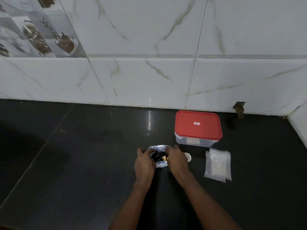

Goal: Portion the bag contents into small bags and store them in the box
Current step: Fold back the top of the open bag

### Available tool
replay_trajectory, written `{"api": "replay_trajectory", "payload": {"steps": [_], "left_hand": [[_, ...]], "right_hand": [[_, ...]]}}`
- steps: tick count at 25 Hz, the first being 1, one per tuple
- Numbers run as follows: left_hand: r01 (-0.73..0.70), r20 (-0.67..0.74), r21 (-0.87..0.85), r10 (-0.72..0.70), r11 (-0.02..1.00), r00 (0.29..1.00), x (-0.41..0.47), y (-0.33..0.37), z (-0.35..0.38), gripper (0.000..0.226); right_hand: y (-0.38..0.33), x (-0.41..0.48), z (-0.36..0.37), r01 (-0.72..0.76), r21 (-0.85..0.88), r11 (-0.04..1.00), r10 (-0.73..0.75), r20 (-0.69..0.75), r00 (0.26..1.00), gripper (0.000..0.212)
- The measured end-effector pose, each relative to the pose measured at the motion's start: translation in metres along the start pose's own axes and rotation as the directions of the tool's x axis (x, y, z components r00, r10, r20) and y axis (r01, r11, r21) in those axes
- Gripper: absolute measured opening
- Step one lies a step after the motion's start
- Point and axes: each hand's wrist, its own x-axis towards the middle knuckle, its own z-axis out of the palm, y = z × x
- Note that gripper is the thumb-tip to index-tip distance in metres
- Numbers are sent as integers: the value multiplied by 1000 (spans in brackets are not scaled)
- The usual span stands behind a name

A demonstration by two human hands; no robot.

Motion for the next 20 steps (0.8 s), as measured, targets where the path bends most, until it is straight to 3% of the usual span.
{"api": "replay_trajectory", "payload": {"steps": [3,8,10,14,18,20], "left_hand": [[-17,18,58,16,998,1000,0,3,-3,43],[-119,76,-30,121,992,990,6,-3,-9,42],[-102,128,24,98,994,987,8,-8,-12,49],[-47,230,91,25,995,973,17,-12,-17,65],[-27,95,-75,34,997,995,19,-11,-16,39],[-40,38,-100,44,994,998,19,-12,-15,35]], "right_hand": [[1,3,0,14,-65,998,-12,28,1000,25],[3,7,-1,61,-26,998,-59,43,997,27],[4,6,0,67,-7,998,-67,50,997,27],[7,3,2,28,37,999,-34,163,986,46],[3,3,1,-6,110,994,-14,179,984,52],[-1,4,3,-40,175,984,16,136,991,46]]}}
